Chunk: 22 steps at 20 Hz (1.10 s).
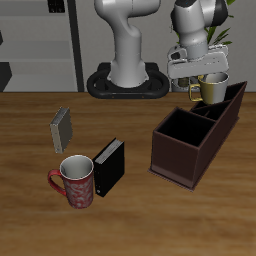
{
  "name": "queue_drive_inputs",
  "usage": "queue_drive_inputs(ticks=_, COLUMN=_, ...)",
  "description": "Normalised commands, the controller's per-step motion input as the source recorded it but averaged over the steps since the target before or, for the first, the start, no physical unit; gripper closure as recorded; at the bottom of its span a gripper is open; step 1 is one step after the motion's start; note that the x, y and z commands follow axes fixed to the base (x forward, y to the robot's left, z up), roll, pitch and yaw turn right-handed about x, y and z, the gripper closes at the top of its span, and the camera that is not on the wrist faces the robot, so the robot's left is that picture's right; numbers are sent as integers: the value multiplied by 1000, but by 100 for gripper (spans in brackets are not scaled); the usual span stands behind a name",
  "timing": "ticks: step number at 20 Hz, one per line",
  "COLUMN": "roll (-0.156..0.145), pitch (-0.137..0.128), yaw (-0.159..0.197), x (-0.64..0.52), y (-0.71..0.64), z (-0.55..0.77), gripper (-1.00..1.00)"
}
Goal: Place the white-yellow mug into the left desk caddy's left compartment and place the black book into the left desk caddy's front compartment
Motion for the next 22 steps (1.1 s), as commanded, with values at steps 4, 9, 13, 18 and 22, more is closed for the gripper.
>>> queue_drive_inputs(ticks=4, roll=21, pitch=43, yaw=-25, x=-16, y=57, z=-227, gripper=100)
queue_drive_inputs(ticks=9, roll=20, pitch=16, yaw=-27, x=-44, y=137, z=-141, gripper=100)
queue_drive_inputs(ticks=13, roll=36, pitch=34, yaw=-22, x=-61, y=151, z=-156, gripper=100)
queue_drive_inputs(ticks=18, roll=25, pitch=52, yaw=14, x=10, y=134, z=-194, gripper=100)
queue_drive_inputs(ticks=22, roll=11, pitch=35, yaw=16, x=64, y=39, z=-128, gripper=100)
